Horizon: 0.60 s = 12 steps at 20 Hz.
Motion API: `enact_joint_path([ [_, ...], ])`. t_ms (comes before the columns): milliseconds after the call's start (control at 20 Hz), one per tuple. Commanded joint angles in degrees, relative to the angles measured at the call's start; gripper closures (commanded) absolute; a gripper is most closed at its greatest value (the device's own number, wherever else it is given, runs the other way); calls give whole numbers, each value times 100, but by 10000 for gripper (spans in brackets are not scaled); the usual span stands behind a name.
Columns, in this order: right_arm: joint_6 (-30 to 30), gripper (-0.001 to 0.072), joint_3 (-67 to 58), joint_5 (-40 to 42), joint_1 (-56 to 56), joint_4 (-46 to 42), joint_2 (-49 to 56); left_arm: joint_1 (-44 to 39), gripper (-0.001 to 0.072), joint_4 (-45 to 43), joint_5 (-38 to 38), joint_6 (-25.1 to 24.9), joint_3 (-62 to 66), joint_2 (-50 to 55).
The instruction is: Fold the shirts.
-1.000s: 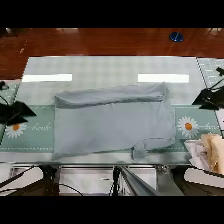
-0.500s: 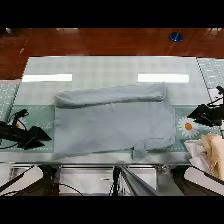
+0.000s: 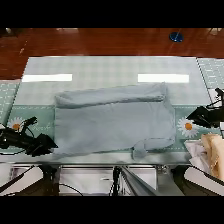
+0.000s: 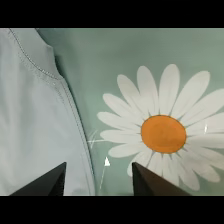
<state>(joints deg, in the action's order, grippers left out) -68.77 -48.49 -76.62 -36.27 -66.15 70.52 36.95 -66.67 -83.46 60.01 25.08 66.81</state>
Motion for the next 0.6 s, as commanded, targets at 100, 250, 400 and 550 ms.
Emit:
enact_joint_path([
  [100, 7, 230, 7, 11, -4, 4, -4, -852, 96, -44, 789, 518, -90, 4],
  [250, 7, 230, 7, 11, -4, 7, -4, -1423, 113, -42, 1174, 1088, -90, 7],
  [400, 7, 230, 7, -7, -4, 11, -4, -1904, 345, -39, 1244, 1550, -90, 166],
  [550, 7, 230, 7, -79, -4, 85, -28, -2192, 687, 68, 1241, 1637, -81, 352],
])
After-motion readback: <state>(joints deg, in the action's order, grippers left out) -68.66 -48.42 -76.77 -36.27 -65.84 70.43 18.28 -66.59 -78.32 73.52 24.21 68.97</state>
